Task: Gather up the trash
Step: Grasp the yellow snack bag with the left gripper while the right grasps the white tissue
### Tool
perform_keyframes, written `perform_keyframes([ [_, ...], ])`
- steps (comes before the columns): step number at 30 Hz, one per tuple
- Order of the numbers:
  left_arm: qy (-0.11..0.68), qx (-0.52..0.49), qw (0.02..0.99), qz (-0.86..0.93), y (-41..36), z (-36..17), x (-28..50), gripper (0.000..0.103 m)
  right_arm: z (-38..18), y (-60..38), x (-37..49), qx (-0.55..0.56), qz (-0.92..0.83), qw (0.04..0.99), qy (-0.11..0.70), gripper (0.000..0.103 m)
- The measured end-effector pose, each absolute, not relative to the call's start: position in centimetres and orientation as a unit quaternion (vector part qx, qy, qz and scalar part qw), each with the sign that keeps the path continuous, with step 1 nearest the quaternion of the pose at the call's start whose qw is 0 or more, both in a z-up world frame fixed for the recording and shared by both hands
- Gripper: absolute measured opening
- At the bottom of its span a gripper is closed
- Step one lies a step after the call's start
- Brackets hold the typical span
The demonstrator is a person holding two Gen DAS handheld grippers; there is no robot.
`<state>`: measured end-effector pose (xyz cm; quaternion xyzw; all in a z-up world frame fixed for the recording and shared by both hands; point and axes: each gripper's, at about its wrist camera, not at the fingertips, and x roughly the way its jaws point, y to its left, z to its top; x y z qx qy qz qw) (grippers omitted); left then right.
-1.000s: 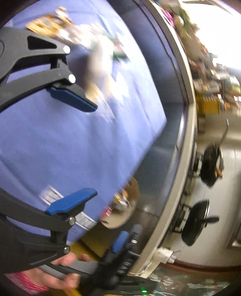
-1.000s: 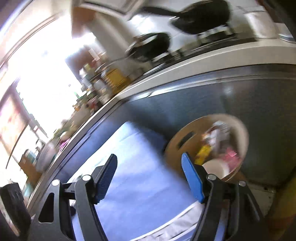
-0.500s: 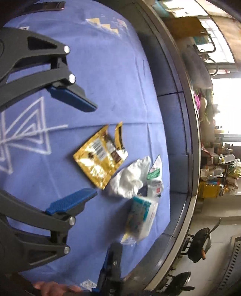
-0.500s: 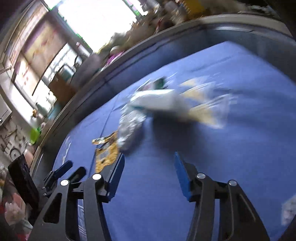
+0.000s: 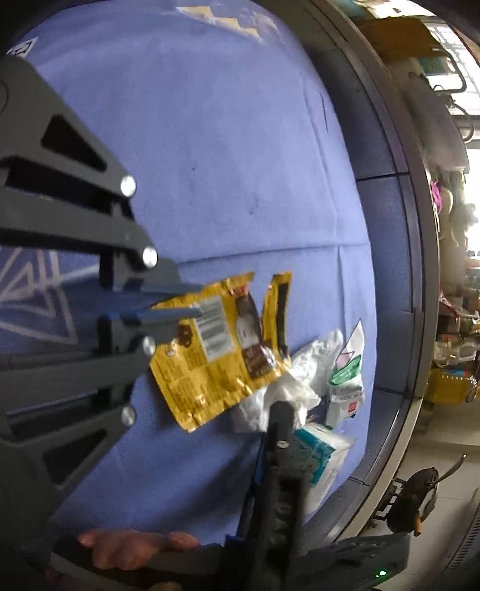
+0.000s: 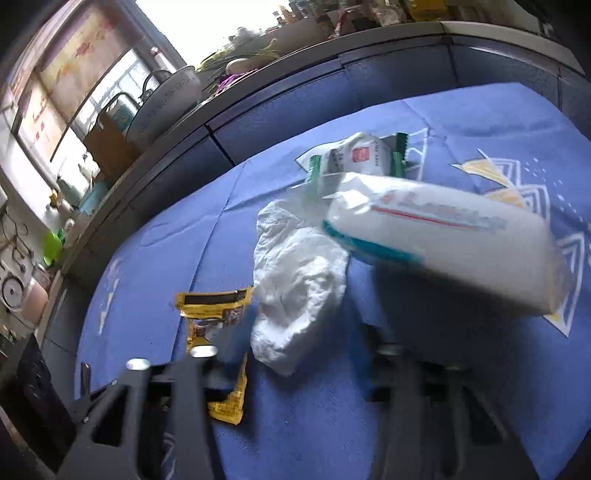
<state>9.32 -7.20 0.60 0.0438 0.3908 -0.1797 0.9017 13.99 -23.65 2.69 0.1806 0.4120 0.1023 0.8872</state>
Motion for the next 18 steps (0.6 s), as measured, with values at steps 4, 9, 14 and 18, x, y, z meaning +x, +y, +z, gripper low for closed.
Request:
perform_keyframes([
  [4,0.392,0.039,0.901,-0.182,-6.4,0.7,8.7,0.003,2.3,-22.5,13.5,0.165,0.115,0.884,0.422,0.005],
  [9,0.398,0.027,0.899,-0.180,-4.6,1.0,7.2,0.000,2.9,-22.7,9.0,0.152,0.120,0.894,0.404,0.004],
  [14,0.390,0.020,0.906,-0.164,-2.6,2.2,5.1,0.002,2.7,-24.4,3.0,0.155,0.114,0.897,0.399,0.004],
  [18,0.397,0.013,0.904,-0.160,-3.5,3.1,5.7,0.080,2.2,-26.1,0.2,0.160,0.090,0.897,0.402,0.004],
])
